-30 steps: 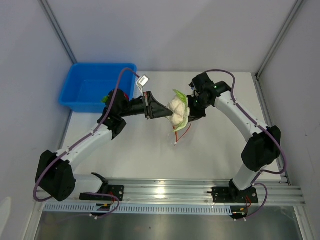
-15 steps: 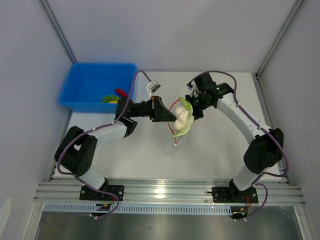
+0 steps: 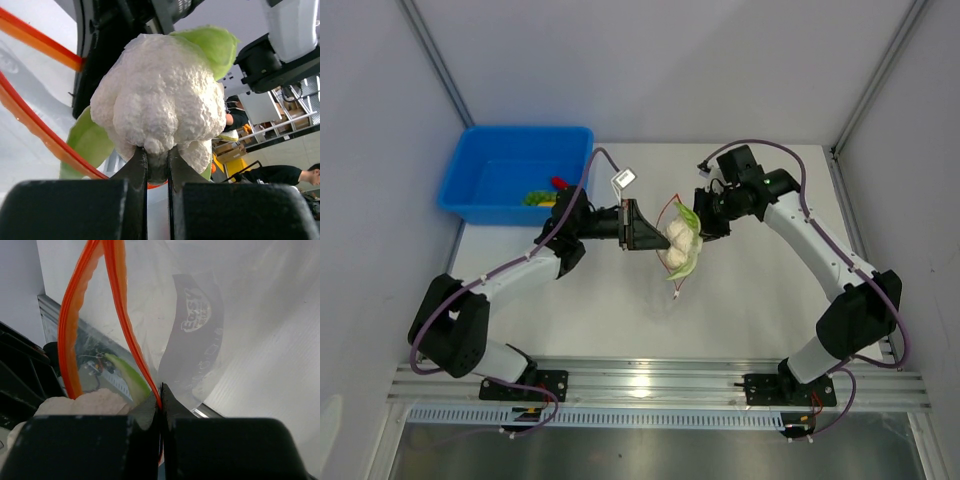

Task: Place the food in the zip-top bag and seal the zipper
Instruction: Place the fake vegetable in the zipper food storage bag.

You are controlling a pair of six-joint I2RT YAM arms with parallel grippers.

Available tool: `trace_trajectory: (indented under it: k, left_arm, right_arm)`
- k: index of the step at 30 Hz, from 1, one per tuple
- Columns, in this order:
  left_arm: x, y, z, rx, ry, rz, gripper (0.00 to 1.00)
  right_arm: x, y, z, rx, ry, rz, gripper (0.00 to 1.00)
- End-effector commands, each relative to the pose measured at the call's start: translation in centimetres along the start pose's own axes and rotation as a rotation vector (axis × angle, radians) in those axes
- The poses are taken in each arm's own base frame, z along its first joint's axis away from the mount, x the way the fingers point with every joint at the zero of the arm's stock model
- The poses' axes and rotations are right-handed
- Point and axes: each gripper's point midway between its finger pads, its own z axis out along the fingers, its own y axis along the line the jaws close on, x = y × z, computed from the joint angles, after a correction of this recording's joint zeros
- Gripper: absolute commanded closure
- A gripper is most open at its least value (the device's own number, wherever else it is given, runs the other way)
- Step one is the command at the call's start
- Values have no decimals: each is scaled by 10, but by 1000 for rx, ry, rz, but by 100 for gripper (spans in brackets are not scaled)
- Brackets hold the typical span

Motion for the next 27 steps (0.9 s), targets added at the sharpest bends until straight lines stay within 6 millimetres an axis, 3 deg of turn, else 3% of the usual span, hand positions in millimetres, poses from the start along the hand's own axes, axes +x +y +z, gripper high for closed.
trace_trajectory:
  k: [1,10,15,21,22,27]
  left_arm:
    - [3,21,0,-80,-17,17,100]
    - [-3,61,-19,-450,14,-11,99]
    - [4,80,-41,-668,30,-81,99]
    - [7,87,-61,-860,40,-17,100]
    - [-1,87,-63,-889,22,17,99]
    - [5,83,-54,-938,47,85,99]
  right_arm:
    - [2,26,-17,-103,-24,-46,100]
    - [7,31,-18,-107,-21,-62,100]
    - [9,29,-12,-78,-19,-62,100]
    - [9,28,-7,-47,-13,-42,100]
    - [8,28,-7,-44,-15,-47,100]
    - [11,32,0,-39,-1,-48,100]
